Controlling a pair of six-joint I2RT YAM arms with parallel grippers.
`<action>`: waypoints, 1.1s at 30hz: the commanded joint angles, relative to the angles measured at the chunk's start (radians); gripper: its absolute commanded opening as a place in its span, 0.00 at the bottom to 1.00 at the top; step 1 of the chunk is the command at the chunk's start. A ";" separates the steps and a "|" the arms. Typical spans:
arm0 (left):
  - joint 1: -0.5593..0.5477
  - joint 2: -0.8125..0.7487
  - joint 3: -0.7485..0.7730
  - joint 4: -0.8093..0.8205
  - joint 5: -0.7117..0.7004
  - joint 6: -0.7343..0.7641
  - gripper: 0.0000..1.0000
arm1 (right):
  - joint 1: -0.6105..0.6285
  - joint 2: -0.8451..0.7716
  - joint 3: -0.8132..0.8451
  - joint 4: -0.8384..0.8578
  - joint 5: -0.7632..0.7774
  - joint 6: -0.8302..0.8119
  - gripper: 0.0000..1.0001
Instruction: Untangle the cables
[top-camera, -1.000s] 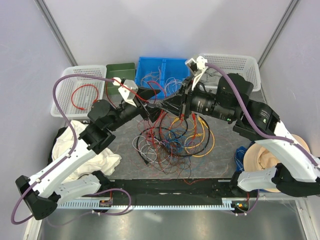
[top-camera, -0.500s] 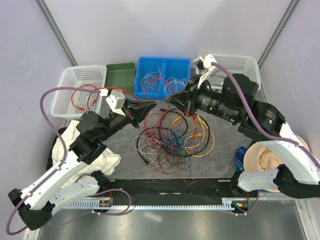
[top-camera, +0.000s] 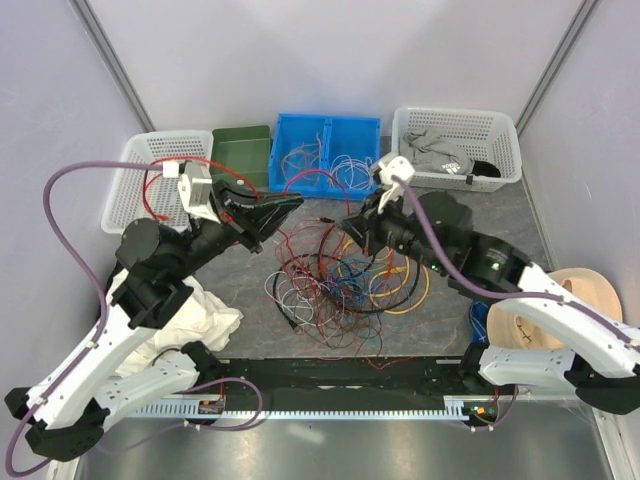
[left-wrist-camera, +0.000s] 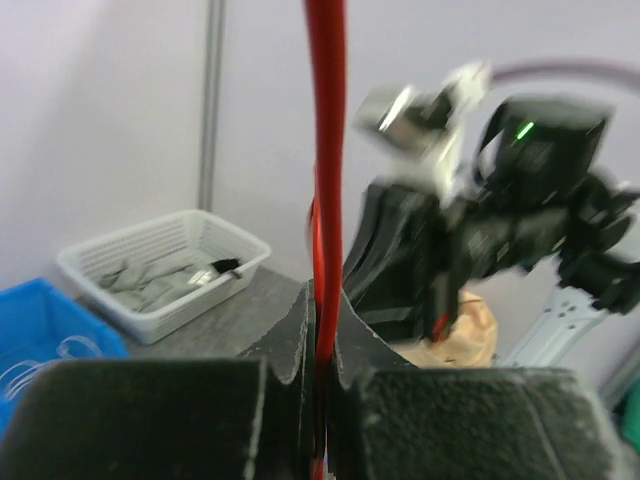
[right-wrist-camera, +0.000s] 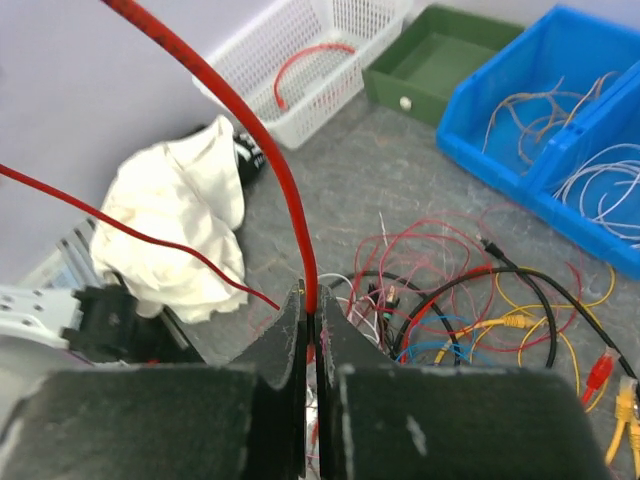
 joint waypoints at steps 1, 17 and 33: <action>0.002 0.109 0.157 -0.002 0.121 -0.158 0.02 | -0.002 -0.027 -0.138 0.269 -0.068 -0.062 0.00; 0.002 0.310 0.418 -0.060 0.186 -0.260 0.02 | -0.002 -0.086 -0.398 0.621 -0.194 -0.100 0.14; 0.002 0.382 0.614 -0.175 0.181 -0.197 0.02 | -0.002 -0.190 -0.565 0.731 -0.290 -0.094 0.54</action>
